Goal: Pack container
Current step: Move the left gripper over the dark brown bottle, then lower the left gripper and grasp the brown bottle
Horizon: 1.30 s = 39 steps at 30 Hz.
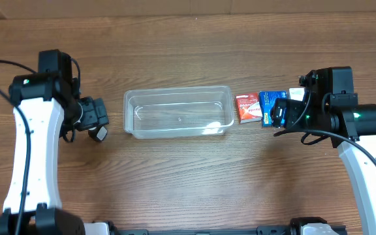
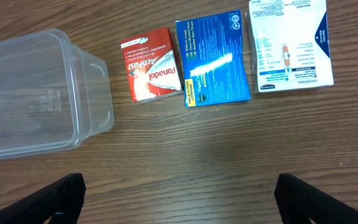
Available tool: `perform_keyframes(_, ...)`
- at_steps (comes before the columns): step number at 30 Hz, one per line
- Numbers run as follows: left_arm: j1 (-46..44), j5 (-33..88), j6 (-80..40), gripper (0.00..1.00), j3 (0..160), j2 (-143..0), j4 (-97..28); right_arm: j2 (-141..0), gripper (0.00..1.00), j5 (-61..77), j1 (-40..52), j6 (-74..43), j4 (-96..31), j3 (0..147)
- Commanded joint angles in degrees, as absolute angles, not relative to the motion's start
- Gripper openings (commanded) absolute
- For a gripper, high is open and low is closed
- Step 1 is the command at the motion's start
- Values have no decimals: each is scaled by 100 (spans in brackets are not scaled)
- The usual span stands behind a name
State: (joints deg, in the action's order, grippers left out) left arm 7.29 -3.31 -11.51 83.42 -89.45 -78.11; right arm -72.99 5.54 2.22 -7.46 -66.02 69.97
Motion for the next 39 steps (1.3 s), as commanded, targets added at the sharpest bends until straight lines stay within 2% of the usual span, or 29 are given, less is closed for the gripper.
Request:
perform_keyframes(1, 808, -403, -873, 96, 8453, -9343, -7745, -7279, 100, 493, 185, -768, -6591, 7175)
perform_keyframes(18, 834, -373, -720, 96, 8449, -10422, -7266, -7279, 100, 451, 185, -770, -6571, 7170)
perform_keyframes(22, 834, -353, -722, 89, 8449, -10586, -7179, -7279, 100, 451, 185, -770, -6571, 7168)
perform_keyframes(30, 834, -370, -720, 61, 8449, -10600, -7124, -7279, 100, 451, 185, -770, -6573, 7168)
perform_keyframes(34, 834, -495, -720, 55, 8449, -10602, -7074, -7279, 100, 451, 185, -770, -6573, 7168)
perform_keyframes(39, 834, -482, -663, 59, 8449, -10606, -7008, -7279, 100, 451, 185, -770, -6573, 7168)
